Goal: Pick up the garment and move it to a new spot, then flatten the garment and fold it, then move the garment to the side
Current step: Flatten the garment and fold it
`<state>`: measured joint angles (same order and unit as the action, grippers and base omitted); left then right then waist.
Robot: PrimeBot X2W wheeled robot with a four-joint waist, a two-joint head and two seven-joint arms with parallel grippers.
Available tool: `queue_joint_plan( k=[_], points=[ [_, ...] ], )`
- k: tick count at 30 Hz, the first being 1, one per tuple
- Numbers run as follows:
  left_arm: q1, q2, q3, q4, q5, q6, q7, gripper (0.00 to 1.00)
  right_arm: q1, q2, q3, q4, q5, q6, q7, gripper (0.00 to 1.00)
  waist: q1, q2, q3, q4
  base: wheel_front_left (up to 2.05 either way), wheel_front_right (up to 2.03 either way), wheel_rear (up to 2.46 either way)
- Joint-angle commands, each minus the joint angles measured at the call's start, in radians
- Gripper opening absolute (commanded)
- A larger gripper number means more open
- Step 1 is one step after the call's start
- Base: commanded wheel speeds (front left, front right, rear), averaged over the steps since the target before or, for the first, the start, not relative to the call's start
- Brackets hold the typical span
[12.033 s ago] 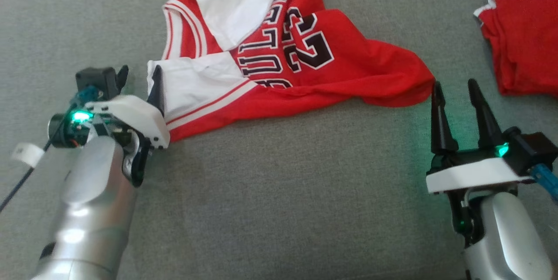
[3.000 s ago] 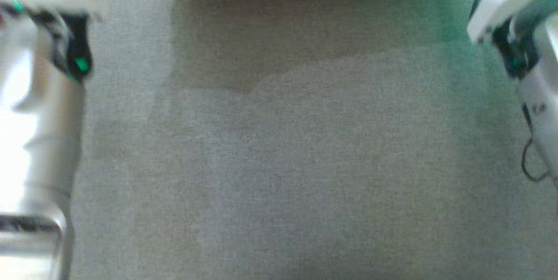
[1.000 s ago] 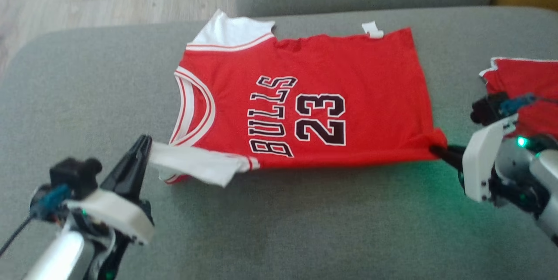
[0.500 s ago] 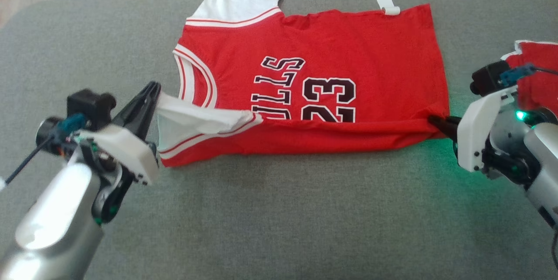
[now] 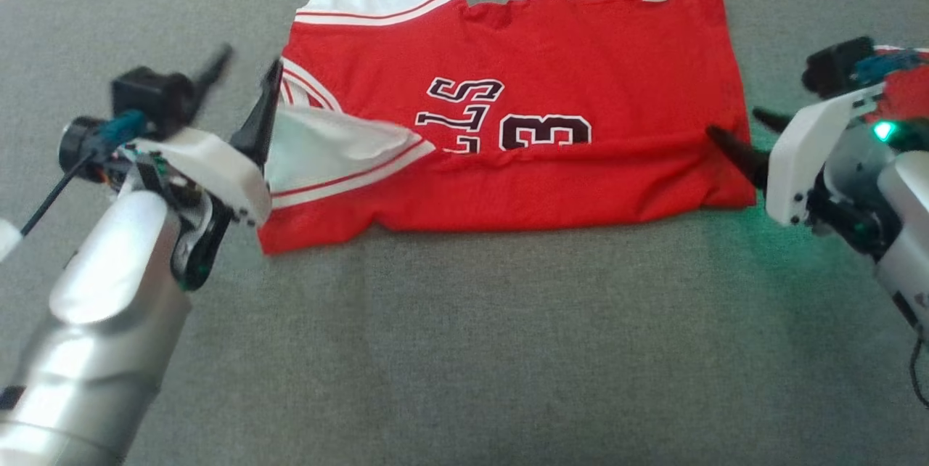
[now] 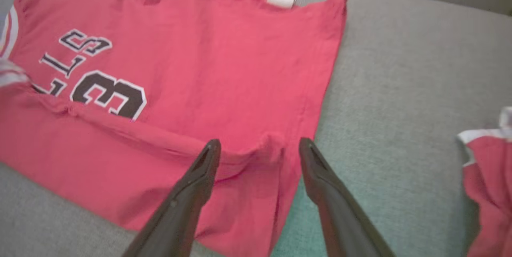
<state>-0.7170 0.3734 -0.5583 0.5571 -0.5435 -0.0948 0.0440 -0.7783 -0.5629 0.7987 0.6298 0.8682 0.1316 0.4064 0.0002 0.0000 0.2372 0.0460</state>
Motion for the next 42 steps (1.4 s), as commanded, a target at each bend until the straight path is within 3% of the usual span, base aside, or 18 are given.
queue_joint_plan(
  k=[1,7,11,15,20,28,34,42],
  points=[
    [-0.064,0.018,0.064,-0.011,-0.004,0.018,-0.055,1.00,-0.023,-0.007,-0.024,-0.005,-0.011,-0.001,-0.041,1.00,-0.0002,0.0000,-0.005,0.000,0.00,0.00,0.00],
    [-0.048,-0.043,0.148,0.002,-0.042,0.066,-0.262,1.00,-0.027,0.034,-0.130,0.011,-0.062,-0.001,-0.338,1.00,-0.0002,0.0000,-0.047,0.001,0.00,0.00,0.00],
    [0.033,-0.070,0.204,-0.063,-0.050,0.101,-0.301,1.00,0.020,0.070,-0.209,0.012,-0.133,-0.001,-0.524,1.00,-0.0002,0.0000,-0.089,0.001,0.00,0.00,0.00],
    [0.166,-0.113,0.279,-0.185,-0.032,0.138,-0.305,1.00,0.110,0.128,-0.301,0.009,-0.214,-0.001,-0.627,1.00,-0.0002,0.0000,-0.133,0.000,0.00,0.00,0.00],
    [0.352,-0.170,0.317,-0.273,0.046,0.157,-0.305,1.00,0.261,0.223,-0.440,-0.025,-0.357,-0.001,-0.661,1.00,-0.0002,0.0000,-0.174,-0.001,0.00,0.00,0.00],
    [0.478,-0.234,0.333,-0.229,0.111,0.146,-0.306,1.00,0.434,0.358,-0.577,-0.105,-0.514,-0.001,-0.656,1.00,-0.0002,0.0000,-0.184,-0.006,0.00,0.00,0.00],
    [0.441,-0.228,0.331,-0.136,0.131,0.135,-0.302,1.00,0.454,0.397,-0.613,-0.200,-0.564,-0.001,-0.604,1.00,-0.0002,0.0000,-0.158,-0.026,0.00,0.00,0.00],
    [0.363,-0.205,0.327,0.027,0.144,0.170,-0.214,1.00,0.464,0.414,-0.620,-0.294,-0.588,-0.001,-0.558,1.00,-0.0002,0.0000,-0.103,-0.059,0.00,0.00,0.00]
  ],
)
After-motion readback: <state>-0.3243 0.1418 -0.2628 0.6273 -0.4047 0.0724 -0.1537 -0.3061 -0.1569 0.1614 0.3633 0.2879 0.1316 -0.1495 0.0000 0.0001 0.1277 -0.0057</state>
